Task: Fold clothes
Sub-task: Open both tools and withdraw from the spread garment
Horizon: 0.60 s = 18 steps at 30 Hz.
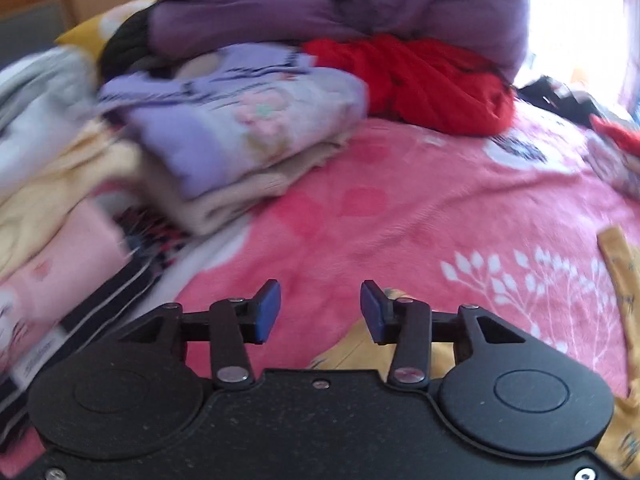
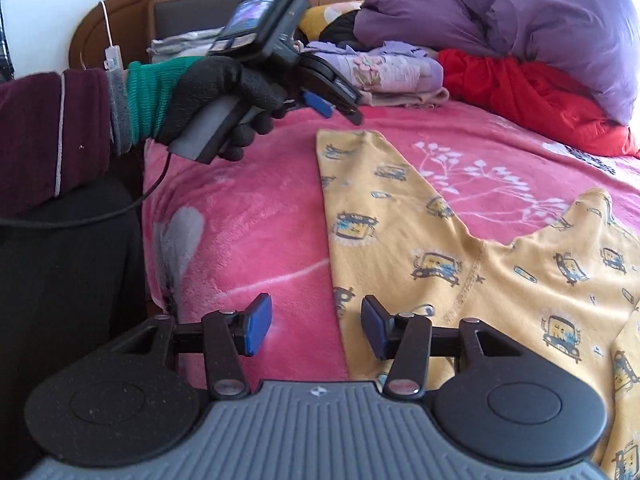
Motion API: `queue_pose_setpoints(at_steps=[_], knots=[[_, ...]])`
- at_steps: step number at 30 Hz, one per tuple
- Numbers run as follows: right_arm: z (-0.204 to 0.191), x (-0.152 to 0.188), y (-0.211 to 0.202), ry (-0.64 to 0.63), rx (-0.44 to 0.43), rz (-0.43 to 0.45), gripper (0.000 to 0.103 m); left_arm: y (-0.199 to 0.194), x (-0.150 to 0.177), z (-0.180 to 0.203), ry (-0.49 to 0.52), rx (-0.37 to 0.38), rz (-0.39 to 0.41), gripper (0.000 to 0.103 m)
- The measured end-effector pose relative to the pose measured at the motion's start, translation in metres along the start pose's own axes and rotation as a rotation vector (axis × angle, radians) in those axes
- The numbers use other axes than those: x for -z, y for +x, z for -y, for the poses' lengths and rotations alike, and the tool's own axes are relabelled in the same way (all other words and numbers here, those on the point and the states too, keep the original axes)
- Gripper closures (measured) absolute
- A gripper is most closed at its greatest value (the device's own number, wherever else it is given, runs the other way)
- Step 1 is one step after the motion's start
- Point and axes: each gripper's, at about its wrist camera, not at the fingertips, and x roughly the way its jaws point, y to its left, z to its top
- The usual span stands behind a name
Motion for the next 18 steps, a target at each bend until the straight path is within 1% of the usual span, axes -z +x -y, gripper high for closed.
queue_pose_setpoints(at_steps=[3, 4, 5, 6, 7, 8, 9, 11, 12, 14, 15, 17, 18], knots=[[-0.003, -0.001, 0.001, -0.003, -0.004, 0.002, 0.049, -0.011, 0.008, -0.026, -0.193, 0.082, -0.056, 0.06], [-0.004, -0.001, 0.001, -0.004, -0.005, 0.001, 0.049, -0.013, 0.011, -0.032, -0.246, 0.116, -0.07, 0.06], [-0.005, -0.001, 0.002, -0.002, -0.008, 0.0, 0.048, -0.012, 0.014, -0.033, -0.265, 0.136, -0.081, 0.06], [-0.006, 0.0, 0.002, 0.008, -0.015, -0.001, 0.048, -0.009, 0.016, -0.029, -0.242, 0.13, -0.098, 0.06], [-0.006, 0.0, 0.001, 0.017, -0.021, 0.001, 0.048, -0.004, 0.018, -0.023, -0.194, 0.086, -0.116, 0.061], [-0.006, 0.0, 0.0, 0.026, -0.027, 0.002, 0.048, -0.001, 0.019, -0.014, -0.114, 0.001, -0.121, 0.077], [-0.007, 0.0, -0.001, 0.032, -0.032, 0.005, 0.048, -0.004, 0.019, -0.008, -0.082, -0.026, -0.105, 0.077], [-0.01, -0.001, -0.008, 0.023, -0.025, 0.018, 0.048, -0.015, 0.015, 0.0, -0.093, -0.031, -0.062, 0.077], [-0.011, -0.002, -0.011, 0.018, -0.021, 0.026, 0.048, -0.019, 0.013, 0.005, -0.079, -0.028, -0.044, 0.077], [-0.011, -0.002, -0.019, 0.016, -0.012, 0.039, 0.048, -0.022, 0.013, 0.016, -0.052, 0.012, -0.021, 0.077], [-0.01, -0.002, -0.024, 0.018, -0.008, 0.045, 0.048, -0.019, 0.014, 0.021, -0.034, 0.015, -0.045, 0.077], [-0.006, -0.001, -0.035, 0.028, 0.007, 0.052, 0.048, -0.008, 0.018, 0.031, 0.015, -0.028, -0.109, 0.077], [-0.002, -0.001, -0.041, 0.036, 0.019, 0.055, 0.048, -0.008, 0.018, 0.035, 0.024, -0.043, -0.102, 0.077]])
